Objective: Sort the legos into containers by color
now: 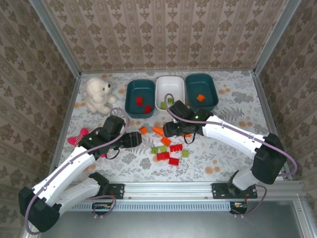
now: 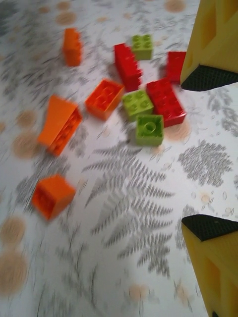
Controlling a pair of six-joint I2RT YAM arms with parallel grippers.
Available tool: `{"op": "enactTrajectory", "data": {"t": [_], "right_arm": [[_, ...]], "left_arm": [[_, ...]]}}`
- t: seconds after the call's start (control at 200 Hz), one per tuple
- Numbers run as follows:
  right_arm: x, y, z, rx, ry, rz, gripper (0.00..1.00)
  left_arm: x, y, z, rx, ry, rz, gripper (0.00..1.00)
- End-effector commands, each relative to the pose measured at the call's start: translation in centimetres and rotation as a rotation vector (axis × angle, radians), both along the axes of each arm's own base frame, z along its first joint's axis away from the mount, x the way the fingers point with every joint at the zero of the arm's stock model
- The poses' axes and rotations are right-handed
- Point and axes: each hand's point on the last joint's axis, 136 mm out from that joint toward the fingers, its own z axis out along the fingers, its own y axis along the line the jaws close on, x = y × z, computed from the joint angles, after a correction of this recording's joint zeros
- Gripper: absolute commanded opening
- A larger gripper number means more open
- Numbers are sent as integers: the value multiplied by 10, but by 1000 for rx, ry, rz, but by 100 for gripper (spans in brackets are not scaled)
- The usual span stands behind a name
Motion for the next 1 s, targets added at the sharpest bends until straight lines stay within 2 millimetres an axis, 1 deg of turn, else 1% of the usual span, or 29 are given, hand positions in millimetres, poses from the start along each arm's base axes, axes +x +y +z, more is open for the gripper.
{"op": "enactTrajectory", "data": {"t": [0.0, 0.11, 0.18, 0.21, 0.295, 0.38, 0.45, 0.51, 0.635, 0.73, 0.845, 0.995], "right_arm": [[-7, -31, 15, -10, -50, -91, 63], [-19, -55, 22, 3, -74, -157, 63], [-28, -75, 29, 7, -91, -220, 64], [-32, -84, 33, 13, -99, -247, 64], [-44, -109, 45, 44, -122, -326, 65], [-56, -133, 59, 85, -147, -399, 68], [-65, -153, 70, 118, -168, -457, 70], [-72, -166, 77, 139, -182, -492, 72], [-83, -180, 87, 150, -193, -522, 74], [-87, -184, 91, 146, -193, -525, 74], [-90, -187, 97, 148, -197, -526, 74], [-91, -187, 100, 147, -200, -519, 75]], "left_arm": [[-22, -40, -3, 27, -5, -270, 69], [-47, -70, -16, 118, -15, -494, 69], [-60, -94, -18, 142, -53, -625, 70], [-64, -105, -17, 148, -83, -676, 71], [-78, -133, -20, 190, -151, -848, 73], [-88, -154, -27, 251, -211, -1005, 76], [-95, -168, -32, 260, -259, -1124, 78], [-98, -176, -39, 288, -298, -1203, 80], [-89, -180, -56, 373, -325, -1265, 82], [-87, -182, -70, 415, -313, -1307, 83], [-86, -185, -81, 433, -312, -1328, 85], [-76, -187, -95, 498, -325, -1334, 87]]}}
